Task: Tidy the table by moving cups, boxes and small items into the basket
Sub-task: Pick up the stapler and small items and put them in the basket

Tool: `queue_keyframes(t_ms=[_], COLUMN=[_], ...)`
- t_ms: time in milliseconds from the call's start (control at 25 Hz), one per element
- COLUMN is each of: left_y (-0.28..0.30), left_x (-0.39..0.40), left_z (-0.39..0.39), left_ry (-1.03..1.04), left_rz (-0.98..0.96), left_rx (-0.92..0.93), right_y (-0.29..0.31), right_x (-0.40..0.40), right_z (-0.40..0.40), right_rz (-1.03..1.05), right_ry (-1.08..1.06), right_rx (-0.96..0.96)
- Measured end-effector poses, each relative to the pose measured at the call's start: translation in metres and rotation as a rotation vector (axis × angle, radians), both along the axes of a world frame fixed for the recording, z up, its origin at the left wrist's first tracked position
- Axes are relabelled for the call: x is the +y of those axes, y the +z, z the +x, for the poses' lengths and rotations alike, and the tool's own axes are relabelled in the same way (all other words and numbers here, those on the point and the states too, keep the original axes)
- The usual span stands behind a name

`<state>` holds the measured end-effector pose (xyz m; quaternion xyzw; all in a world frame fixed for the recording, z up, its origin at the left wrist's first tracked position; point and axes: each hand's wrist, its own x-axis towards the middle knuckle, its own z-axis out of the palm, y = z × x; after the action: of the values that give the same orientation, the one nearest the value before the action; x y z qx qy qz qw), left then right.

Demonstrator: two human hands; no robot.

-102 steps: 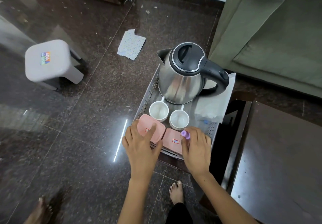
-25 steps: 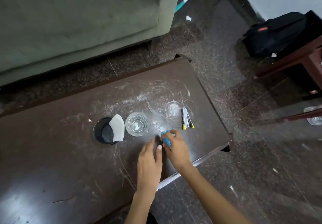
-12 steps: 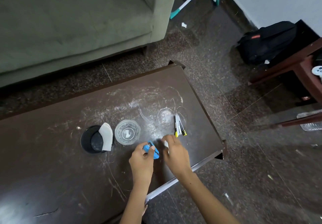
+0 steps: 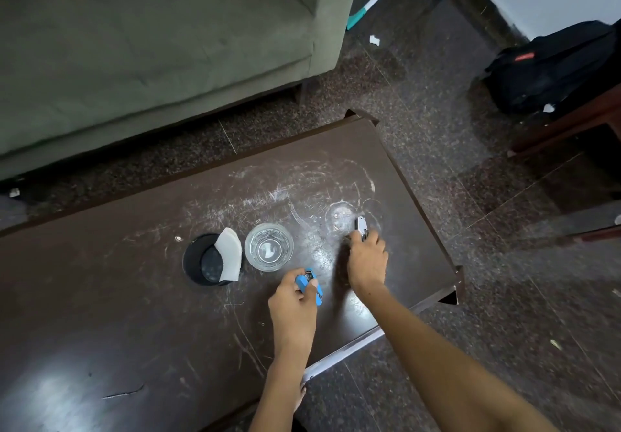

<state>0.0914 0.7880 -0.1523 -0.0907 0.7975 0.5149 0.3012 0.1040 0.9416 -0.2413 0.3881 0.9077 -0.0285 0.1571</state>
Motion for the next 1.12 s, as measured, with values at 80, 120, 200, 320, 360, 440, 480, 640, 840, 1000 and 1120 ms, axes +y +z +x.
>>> queue_keyframes(t_ms=[80, 120, 200, 320, 360, 440, 480, 640, 840, 1000, 1120], left_y=[0.000, -0.001, -0.002, -0.001, -0.001, 0.001, 0.002, 0.009, 0.034, 0.055, 0.075], left_x=[-0.007, -0.012, -0.026, -0.055, -0.066, -0.094, -0.110, -0.184, -0.315, -0.435, -0.523], left_z=[-0.002, -0.004, -0.005, -0.003, -0.003, -0.001, 0.000, 0.001, -0.008, -0.021, -0.030], left_ry=[0.004, 0.007, 0.023, 0.058, 0.067, 0.094, 0.110, 0.191, 0.363, 0.522, 0.642], left_rz=[-0.003, -0.006, -0.010, 0.005, 0.010, 0.024, 0.027, 0.045, 0.086, 0.107, 0.102], left_rx=[-0.004, -0.005, -0.007, -0.022, -0.024, -0.019, -0.013, 0.001, 0.042, 0.092, 0.140], right_y=[0.003, 0.006, 0.012, 0.030, 0.036, 0.049, 0.056, 0.083, 0.115, 0.140, 0.159], right_x=[-0.004, -0.008, -0.024, -0.064, -0.078, -0.110, -0.128, -0.204, -0.326, -0.449, -0.546], right_z=[0.001, 0.005, 0.016, 0.032, 0.036, 0.042, 0.044, 0.042, 0.004, -0.040, -0.069], right_rz=[-0.063, -0.113, -0.222, -0.357, -0.391, -0.433, -0.447, -0.486, -0.519, -0.618, -0.714], right_ry=[-0.002, -0.002, 0.014, 0.017, 0.006, 0.006, 0.023, 0.145, 0.313, 0.419, 0.504], right_rx=[0.006, 0.017, 0.040, 0.097, 0.115, 0.123, 0.118, 0.146, 0.201, 0.323, 0.385])
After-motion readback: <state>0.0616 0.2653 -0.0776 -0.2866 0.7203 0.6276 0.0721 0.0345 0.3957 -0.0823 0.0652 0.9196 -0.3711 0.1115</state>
